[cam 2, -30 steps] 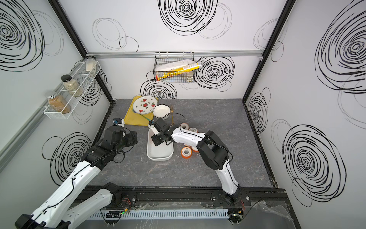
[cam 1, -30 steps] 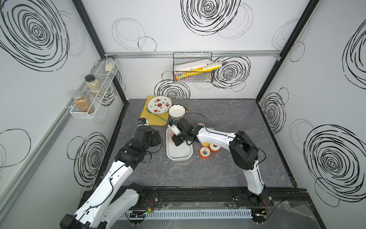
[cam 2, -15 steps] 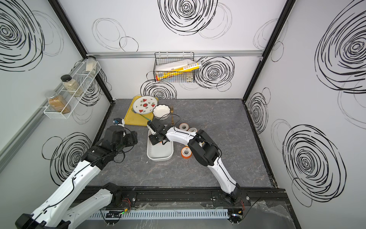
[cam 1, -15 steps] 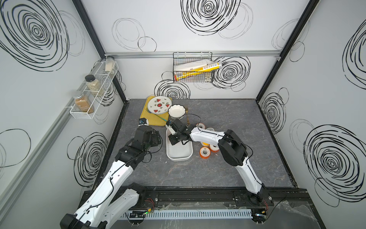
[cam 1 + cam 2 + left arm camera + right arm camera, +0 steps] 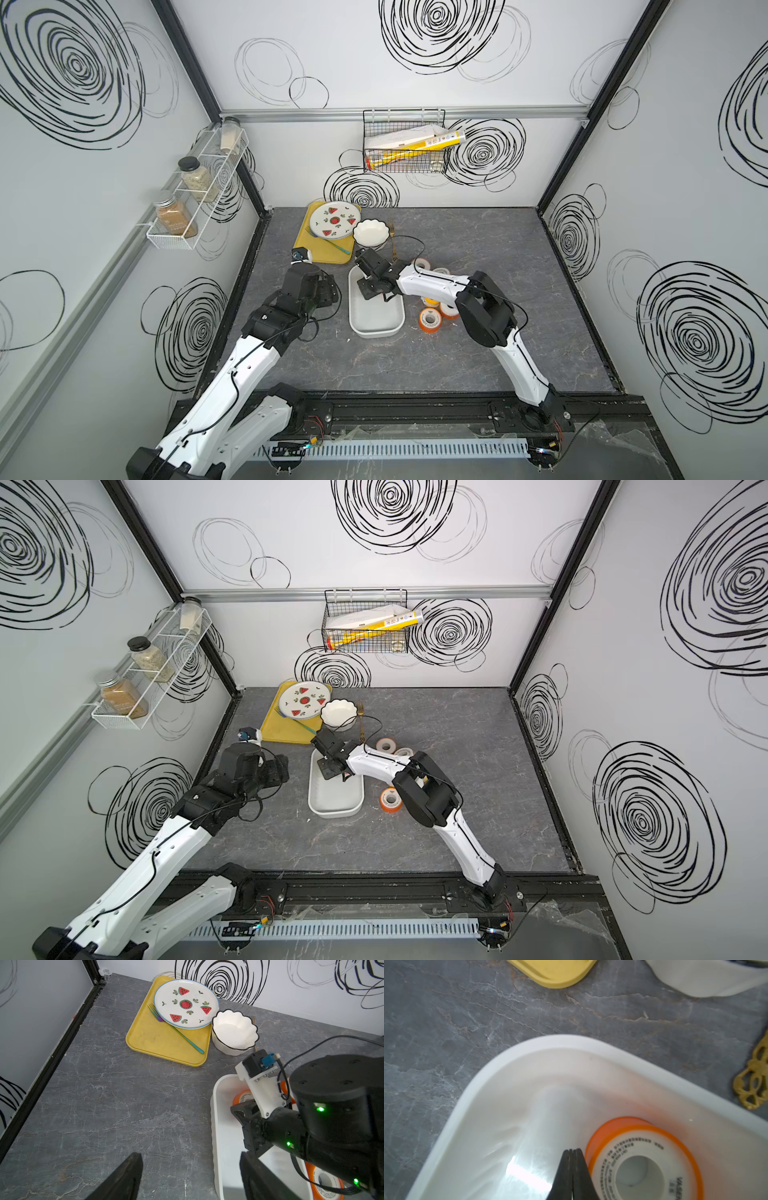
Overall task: Put the sealing tape into the storage box
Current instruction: Place the sealing tape in the storage box.
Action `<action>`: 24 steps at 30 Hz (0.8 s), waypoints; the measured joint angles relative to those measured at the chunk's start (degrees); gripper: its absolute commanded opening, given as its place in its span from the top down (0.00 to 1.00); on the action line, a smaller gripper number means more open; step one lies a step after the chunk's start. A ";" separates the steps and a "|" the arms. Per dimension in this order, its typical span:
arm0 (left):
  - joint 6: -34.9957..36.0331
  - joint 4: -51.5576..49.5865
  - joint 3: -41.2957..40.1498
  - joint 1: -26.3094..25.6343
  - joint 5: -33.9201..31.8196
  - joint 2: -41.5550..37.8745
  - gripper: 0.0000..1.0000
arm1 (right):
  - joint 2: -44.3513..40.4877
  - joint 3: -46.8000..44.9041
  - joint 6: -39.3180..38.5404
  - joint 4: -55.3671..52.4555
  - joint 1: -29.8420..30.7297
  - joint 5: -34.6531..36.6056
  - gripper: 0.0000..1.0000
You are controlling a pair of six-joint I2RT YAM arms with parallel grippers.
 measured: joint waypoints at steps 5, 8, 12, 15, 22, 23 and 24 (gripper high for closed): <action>0.00 0.00 0.00 0.00 0.07 0.00 0.20 | 0.00 0.00 0.46 -0.24 0.00 1.55 0.93; 0.00 0.00 0.00 0.00 0.09 0.00 0.19 | 0.00 0.00 0.46 -0.28 0.00 1.92 0.92; 0.00 0.00 0.00 0.00 0.09 0.00 0.19 | -0.31 -0.61 0.22 0.13 0.00 1.42 0.91; 0.00 0.00 0.00 0.00 0.09 0.00 0.19 | -1.73 -2.54 -0.44 0.87 0.00 0.15 0.88; 0.00 0.00 0.00 0.00 0.09 -0.04 0.20 | -11.61 -9.01 -1.73 3.80 0.00 -0.11 0.75; 0.00 0.00 0.00 0.00 0.09 -0.04 0.20 | -13.90 -10.21 -1.95 4.48 -0.02 0.39 0.73; 0.00 0.00 0.00 0.00 0.07 -0.04 0.19 | -16.72 -12.13 -2.12 5.79 -0.11 1.18 0.72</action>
